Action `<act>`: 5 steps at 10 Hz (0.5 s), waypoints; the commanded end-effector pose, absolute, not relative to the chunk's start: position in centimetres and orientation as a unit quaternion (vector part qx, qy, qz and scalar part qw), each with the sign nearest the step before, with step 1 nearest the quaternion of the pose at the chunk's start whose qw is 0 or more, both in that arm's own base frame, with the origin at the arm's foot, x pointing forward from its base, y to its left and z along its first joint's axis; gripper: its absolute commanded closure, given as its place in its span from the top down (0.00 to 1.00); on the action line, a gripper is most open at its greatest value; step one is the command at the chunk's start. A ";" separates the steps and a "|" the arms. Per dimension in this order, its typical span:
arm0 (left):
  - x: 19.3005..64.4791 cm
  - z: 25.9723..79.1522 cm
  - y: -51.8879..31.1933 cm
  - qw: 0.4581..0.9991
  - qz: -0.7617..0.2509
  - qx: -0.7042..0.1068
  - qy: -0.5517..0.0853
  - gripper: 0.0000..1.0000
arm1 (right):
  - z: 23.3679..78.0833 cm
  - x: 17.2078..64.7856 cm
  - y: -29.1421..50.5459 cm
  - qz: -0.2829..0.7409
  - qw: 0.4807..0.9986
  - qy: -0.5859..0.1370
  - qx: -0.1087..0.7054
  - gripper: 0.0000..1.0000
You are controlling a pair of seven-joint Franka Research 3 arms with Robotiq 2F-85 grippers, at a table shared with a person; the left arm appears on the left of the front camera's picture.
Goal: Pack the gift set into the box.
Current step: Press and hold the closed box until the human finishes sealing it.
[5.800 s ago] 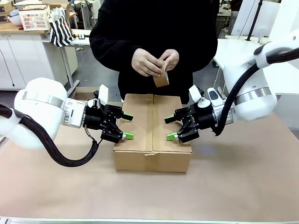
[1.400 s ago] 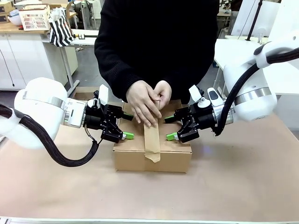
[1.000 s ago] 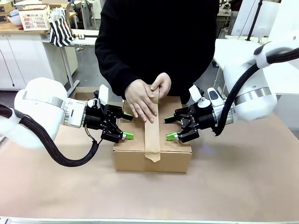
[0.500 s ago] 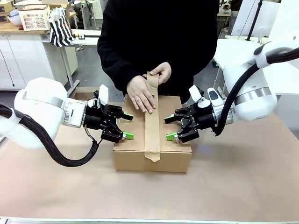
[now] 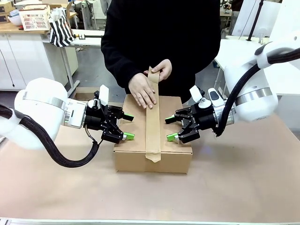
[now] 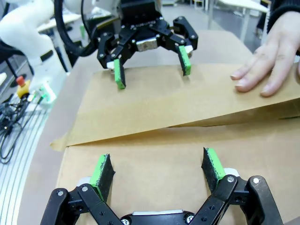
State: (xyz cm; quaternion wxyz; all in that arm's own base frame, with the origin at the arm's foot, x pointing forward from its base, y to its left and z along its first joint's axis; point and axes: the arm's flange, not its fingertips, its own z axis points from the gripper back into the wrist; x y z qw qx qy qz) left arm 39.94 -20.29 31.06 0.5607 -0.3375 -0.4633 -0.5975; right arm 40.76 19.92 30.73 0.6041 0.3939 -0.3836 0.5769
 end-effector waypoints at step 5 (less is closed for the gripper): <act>39.7 30.8 -20.1 0.559 -0.603 -0.334 -0.460 1.00 | 30.6 40.7 19.9 0.575 0.607 -0.384 0.392 1.00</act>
